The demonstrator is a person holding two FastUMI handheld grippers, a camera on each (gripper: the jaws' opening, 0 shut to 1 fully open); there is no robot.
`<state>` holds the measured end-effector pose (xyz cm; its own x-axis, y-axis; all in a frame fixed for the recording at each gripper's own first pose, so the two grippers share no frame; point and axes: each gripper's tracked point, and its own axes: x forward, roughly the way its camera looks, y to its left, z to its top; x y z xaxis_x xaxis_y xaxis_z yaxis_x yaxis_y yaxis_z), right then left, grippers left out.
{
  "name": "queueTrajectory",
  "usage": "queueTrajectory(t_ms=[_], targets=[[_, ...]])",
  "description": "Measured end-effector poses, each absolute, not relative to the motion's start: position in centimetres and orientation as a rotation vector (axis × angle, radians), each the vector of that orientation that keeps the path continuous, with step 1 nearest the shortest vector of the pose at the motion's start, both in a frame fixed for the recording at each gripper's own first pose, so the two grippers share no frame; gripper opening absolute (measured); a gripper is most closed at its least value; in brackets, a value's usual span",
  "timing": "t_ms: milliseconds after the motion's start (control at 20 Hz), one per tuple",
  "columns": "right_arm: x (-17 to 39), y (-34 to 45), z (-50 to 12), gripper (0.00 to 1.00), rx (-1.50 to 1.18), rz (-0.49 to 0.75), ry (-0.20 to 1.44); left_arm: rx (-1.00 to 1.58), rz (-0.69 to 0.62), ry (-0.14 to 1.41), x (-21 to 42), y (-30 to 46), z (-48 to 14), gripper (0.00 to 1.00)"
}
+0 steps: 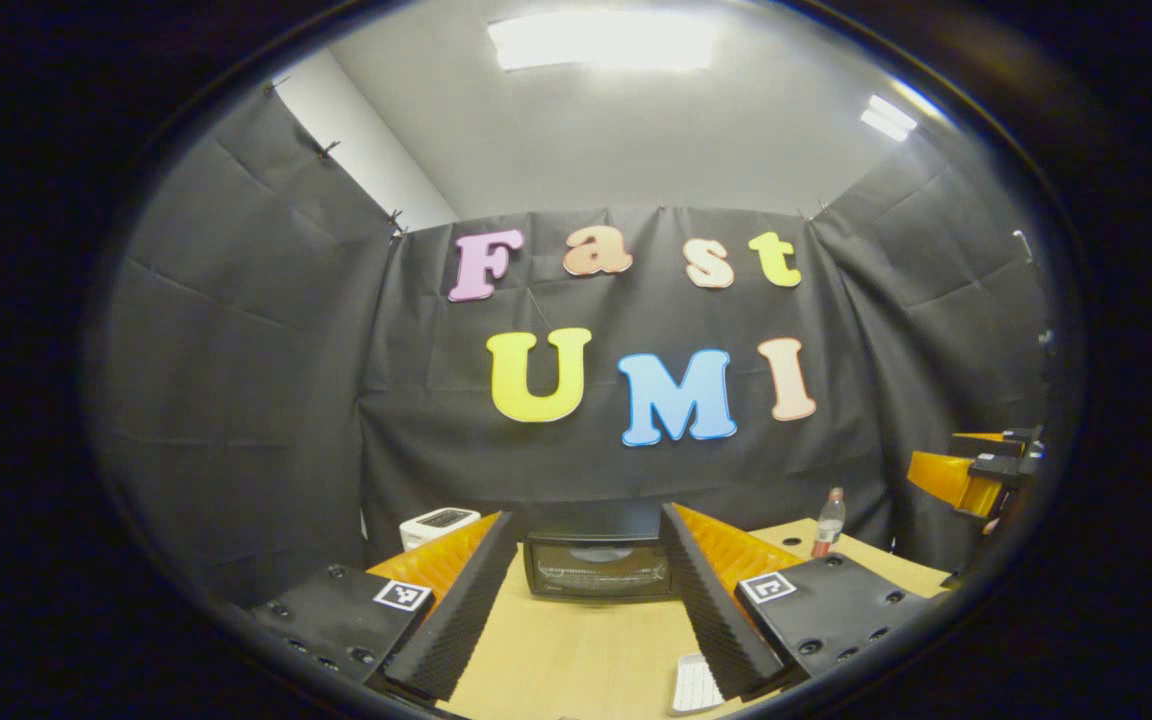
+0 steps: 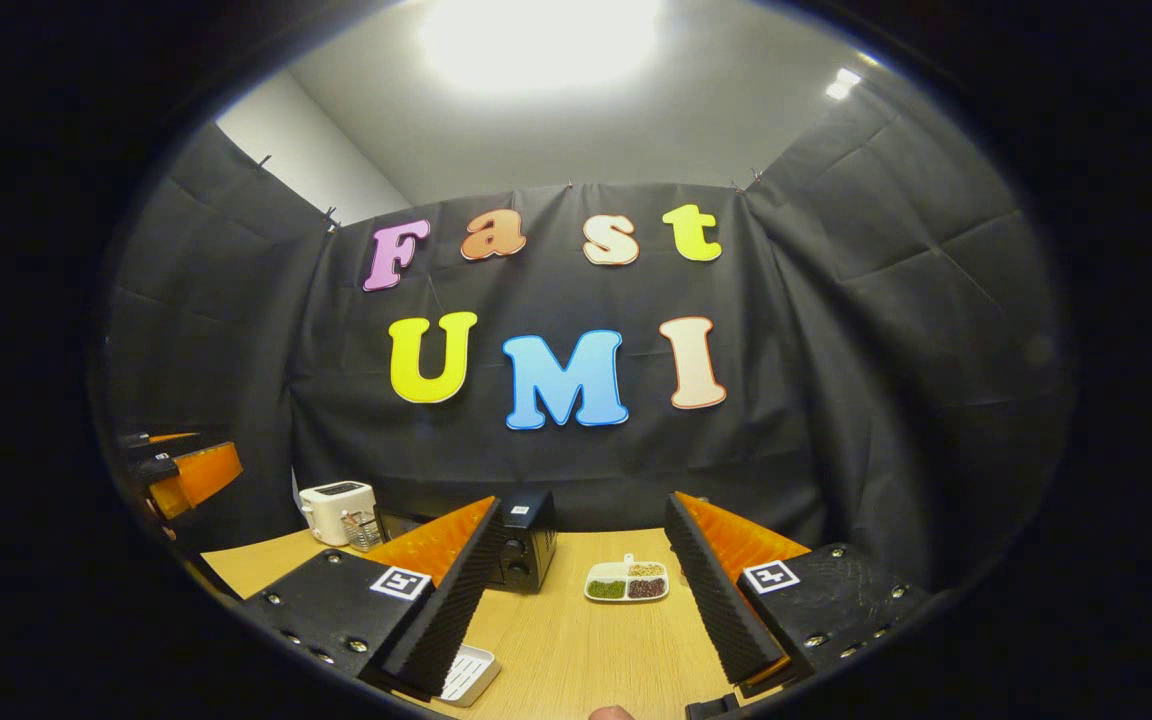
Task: Open the electric oven with the left hand, put the food in, and close the electric oven.
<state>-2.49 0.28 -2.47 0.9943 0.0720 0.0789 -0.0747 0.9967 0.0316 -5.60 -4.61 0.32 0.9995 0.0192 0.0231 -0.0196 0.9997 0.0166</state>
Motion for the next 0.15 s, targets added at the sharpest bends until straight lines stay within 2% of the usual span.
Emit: queueTrajectory(t_ms=[150], targets=[[-2.21,1.10,-2.32,0.98,0.024,0.082,-0.086,0.013,0.029,-0.011,-5.84,-3.66,-0.16,0.96]])
